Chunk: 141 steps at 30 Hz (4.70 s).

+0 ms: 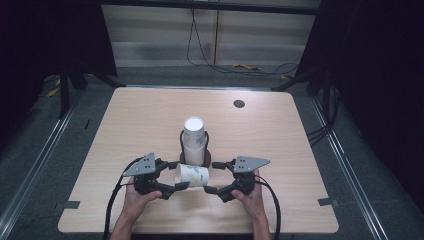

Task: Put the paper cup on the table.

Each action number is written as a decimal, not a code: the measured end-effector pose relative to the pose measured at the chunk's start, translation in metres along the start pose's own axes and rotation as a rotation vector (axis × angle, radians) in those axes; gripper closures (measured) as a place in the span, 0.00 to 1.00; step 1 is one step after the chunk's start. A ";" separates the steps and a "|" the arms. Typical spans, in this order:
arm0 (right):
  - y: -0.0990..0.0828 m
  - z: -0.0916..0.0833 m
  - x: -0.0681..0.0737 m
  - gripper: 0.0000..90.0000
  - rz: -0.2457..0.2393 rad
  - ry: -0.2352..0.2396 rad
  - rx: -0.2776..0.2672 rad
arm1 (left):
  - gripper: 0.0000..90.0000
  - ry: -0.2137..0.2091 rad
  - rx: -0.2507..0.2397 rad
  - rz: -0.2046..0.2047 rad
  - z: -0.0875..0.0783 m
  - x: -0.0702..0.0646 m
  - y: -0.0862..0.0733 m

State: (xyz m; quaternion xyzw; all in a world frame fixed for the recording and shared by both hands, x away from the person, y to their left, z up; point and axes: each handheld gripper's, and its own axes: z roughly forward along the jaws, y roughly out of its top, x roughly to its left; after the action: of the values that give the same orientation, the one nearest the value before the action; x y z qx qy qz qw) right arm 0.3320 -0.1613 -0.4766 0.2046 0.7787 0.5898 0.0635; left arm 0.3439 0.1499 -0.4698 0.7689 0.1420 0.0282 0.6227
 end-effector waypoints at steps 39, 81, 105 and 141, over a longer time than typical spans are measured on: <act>-0.034 -0.048 0.000 0.14 0.095 -0.711 -0.181 | 0.30 0.164 0.114 -0.045 -0.049 0.030 -0.003; -0.049 -0.055 0.012 0.14 -0.012 -0.850 -0.326 | 0.29 0.376 0.440 -0.118 -0.062 0.085 0.045; -0.049 -0.055 0.012 0.15 -0.012 -0.848 -0.326 | 0.27 0.419 0.656 -0.132 -0.033 0.123 0.068; -0.049 -0.055 0.012 0.15 -0.010 -0.853 -0.326 | 0.23 0.434 0.733 -0.127 0.004 0.136 0.055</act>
State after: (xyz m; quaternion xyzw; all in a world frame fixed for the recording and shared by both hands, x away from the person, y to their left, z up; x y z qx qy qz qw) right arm 0.2904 -0.2164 -0.5050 0.4125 0.5810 0.5674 0.4127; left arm 0.4854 0.1706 -0.4362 0.9052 0.3174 0.0988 0.2647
